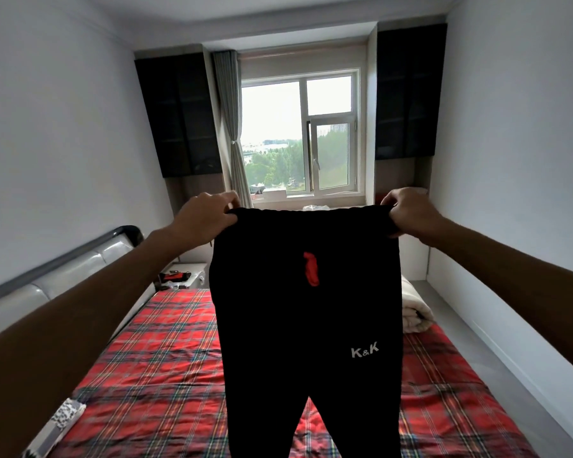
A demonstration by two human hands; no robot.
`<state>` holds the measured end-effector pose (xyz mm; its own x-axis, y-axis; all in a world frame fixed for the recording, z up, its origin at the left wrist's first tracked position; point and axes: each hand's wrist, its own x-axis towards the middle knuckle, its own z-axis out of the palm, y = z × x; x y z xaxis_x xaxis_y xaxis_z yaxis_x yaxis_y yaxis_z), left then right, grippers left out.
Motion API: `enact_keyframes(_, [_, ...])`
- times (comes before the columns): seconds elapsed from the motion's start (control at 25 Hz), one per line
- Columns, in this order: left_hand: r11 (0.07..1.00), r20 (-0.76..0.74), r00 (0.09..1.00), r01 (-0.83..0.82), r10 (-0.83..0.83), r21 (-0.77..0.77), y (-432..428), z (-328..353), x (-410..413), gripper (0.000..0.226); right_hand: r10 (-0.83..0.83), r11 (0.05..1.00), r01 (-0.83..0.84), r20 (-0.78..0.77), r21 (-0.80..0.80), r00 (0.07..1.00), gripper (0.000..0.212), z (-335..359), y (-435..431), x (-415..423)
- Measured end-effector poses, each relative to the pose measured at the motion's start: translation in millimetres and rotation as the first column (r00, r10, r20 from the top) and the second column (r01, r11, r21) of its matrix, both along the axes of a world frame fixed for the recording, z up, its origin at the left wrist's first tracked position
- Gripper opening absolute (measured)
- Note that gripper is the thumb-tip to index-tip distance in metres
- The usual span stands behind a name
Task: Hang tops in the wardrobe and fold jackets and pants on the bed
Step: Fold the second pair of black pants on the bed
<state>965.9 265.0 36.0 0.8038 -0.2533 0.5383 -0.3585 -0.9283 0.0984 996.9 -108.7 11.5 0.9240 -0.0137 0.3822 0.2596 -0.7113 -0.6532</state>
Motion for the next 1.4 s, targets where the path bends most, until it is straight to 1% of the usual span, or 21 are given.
enact_keyframes(0.08, [0.947,0.082,0.946,0.318,-0.314,-0.042,2.8,-3.4,-2.1,0.026,0.217,0.938,-0.186,-0.078,0.293,0.973,0.025,7.1,-1.9,-12.2])
enact_keyframes(0.12, [0.904,0.113,0.898,0.418,-0.426,0.083,7.0,-6.1,-5.0,0.027,0.318,0.918,-0.289,-0.066,0.27,0.946,0.028,7.5,-3.6,-16.2])
enact_keyframes(0.16, [0.849,0.118,0.858,0.459,-0.5,0.261,10.7,-9.6,-7.5,0.027,0.372,0.92,-0.366,-0.017,0.137,0.928,0.028,5.0,-5.4,-17.2])
enact_keyframes(0.24, [0.725,0.071,0.836,0.427,-0.545,0.54,20.8,-16.9,-5.6,0.036,0.43,0.856,-0.327,0.201,-0.4,0.88,0.03,-7.3,-11.4,-12.3])
enact_keyframes(0.32, [0.688,0.028,0.866,0.378,-0.5,0.619,30.2,-20.6,-1.0,0.041,0.587,0.609,-0.131,0.334,-0.782,0.737,0.037,-23.1,-13.5,-10.0])
enact_keyframes(0.4, [0.703,0.007,0.875,0.384,-0.484,0.599,39.5,-21.7,3.9,0.034,0.7,0.42,-0.067,0.276,-0.905,0.659,0.056,-28.8,-13.7,-12.6])
enact_keyframes(0.48, [0.743,-0.001,0.877,0.408,-0.481,0.531,46.6,-22.7,5.9,0.023,0.733,0.384,-0.07,0.257,-0.921,0.63,0.066,-29.7,-14.9,-11.1])
enact_keyframes(0.56, [0.822,-0.039,0.904,0.405,-0.426,0.401,46.5,-18.2,1.4,0.016,0.706,0.482,-0.118,0.304,-0.868,0.64,0.045,-30.4,-15.1,-6.4])
enact_keyframes(0.64, [0.902,-0.135,0.931,0.363,-0.34,0.235,40.3,-13.7,-6.7,0.027,0.652,0.598,-0.207,0.32,-0.775,0.687,0.026,-29.7,-11.8,-3.0])
enact_keyframes(0.72, [0.941,-0.232,0.92,0.335,-0.315,0.051,34.6,-11.8,-16.5,0.031,0.607,0.668,-0.285,0.282,-0.687,0.743,0.024,-28.3,-5.3,0.7])
enact_keyframes(0.8, [0.921,-0.339,0.86,0.327,-0.382,-0.21,30.4,-9.6,-24.8,0.034,0.526,0.734,-0.345,0.169,-0.585,0.833,0.025,-23.9,-3.4,4.4])
enact_keyframes(0.88, [0.872,-0.44,0.766,0.318,-0.468,-0.373,33.1,-6.5,-29.7,0.038,0.474,0.809,-0.479,-0.103,-0.341,0.874,0.031,-16.8,-8.9,-0.7])
enact_keyframes(0.96, [0.847,-0.49,0.708,0.307,-0.508,-0.434,39.1,-7.6,-32.0,0.026,0.54,0.83,-0.557,-0.29,0.03,0.79,0.036,-11.3,-16.2,-12.5])
enact_keyframes(1.0, [0.817,-0.498,0.684,0.265,-0.533,-0.512,40.6,-6.8,-34.8,0.01,0.584,0.811,-0.531,-0.302,0.244,0.753,0.033,-9.3,-17.6,-17.7])
enact_keyframes(1.08, [0.725,-0.463,0.676,0.154,-0.573,-0.671,41.2,-9.7,-37.7,0.018,0.688,0.682,-0.485,-0.255,0.547,0.68,0.023,-8.8,-15.8,-29.2])
enact_keyframes(1.12, [0.67,-0.415,0.696,0.127,-0.586,-0.732,40.3,-11.0,-35.4,0.011,0.752,0.608,-0.528,-0.217,0.593,0.622,0.022,-6.0,-15.1,-31.9])
enact_keyframes(1.2, [0.578,-0.261,0.785,0.147,-0.562,-0.803,33.9,-9.4,-34.6,0.021,0.794,0.597,-0.679,-0.193,0.427,0.577,0.021,-1.6,-12.7,-34.8])
enact_keyframes(1.24, [0.536,-0.166,0.827,0.182,-0.537,-0.824,28.6,-7.2,-36.4,0.027,0.791,0.601,-0.708,-0.153,0.371,0.592,0.032,3.5,-12.5,-34.8])
enact_keyframes(1.32, [0.508,0.039,0.889,0.296,-0.456,-0.809,19.7,-1.5,-35.5,0.034,0.728,0.617,-0.656,0.002,0.435,0.686,0.047,14.8,-9.3,-31.7])
enact_keyframes(1.36, [0.565,0.121,0.912,0.342,-0.391,-0.75,17.6,0.8,-30.1,0.039,0.64,0.666,-0.624,0.117,0.408,0.76,0.041,16.5,-8.0,-25.1])
enact_keyframes(1.4, [0.667,0.159,0.93,0.351,-0.332,-0.657,10.9,5.6,-28.5,0.04,0.492,0.806,-0.529,0.197,0.266,0.848,0.035,20.1,-5.7,-20.9])
